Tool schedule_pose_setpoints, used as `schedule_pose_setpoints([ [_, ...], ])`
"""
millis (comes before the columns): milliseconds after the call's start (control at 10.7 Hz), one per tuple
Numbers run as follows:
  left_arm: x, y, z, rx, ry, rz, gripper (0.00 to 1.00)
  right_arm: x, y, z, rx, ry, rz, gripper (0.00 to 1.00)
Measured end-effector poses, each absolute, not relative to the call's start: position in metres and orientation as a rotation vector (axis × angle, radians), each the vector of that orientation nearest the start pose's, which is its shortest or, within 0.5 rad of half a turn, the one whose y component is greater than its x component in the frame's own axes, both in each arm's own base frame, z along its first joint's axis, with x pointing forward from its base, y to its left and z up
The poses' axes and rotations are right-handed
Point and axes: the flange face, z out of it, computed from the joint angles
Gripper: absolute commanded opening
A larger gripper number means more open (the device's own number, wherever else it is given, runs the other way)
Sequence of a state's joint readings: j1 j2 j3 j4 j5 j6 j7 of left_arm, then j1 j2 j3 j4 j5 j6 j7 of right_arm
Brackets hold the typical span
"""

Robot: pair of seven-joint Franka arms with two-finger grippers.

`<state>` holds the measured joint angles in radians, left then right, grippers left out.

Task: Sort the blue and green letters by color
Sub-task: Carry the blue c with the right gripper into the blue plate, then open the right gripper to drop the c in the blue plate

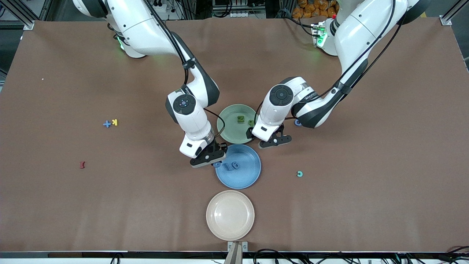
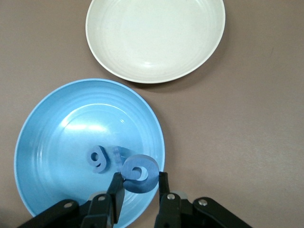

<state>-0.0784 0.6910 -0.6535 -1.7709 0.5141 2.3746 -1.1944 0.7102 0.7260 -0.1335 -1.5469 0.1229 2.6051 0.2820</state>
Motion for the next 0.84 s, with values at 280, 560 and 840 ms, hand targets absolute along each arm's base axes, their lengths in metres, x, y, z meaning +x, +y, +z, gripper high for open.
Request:
schedule_pose_setpoints([
  [280,0.529,-0.404,0.241,-3.214,-0.357,-0.053,1.0,0.593,0.447,0.255,-2.93,-0.251,-0.449,0.16],
  [560,0.534,-0.396,0.241,-3.211,-0.374,-0.054,1.0,0.559,0.5,0.256,-2.898,-0.144,-0.434,1.0],
  [840,0.537,-0.393,0.241,-3.21,-0.379,-0.055,1.0,0.565,0.496,0.26,-2.897,-0.114,-0.448,1.0],
])
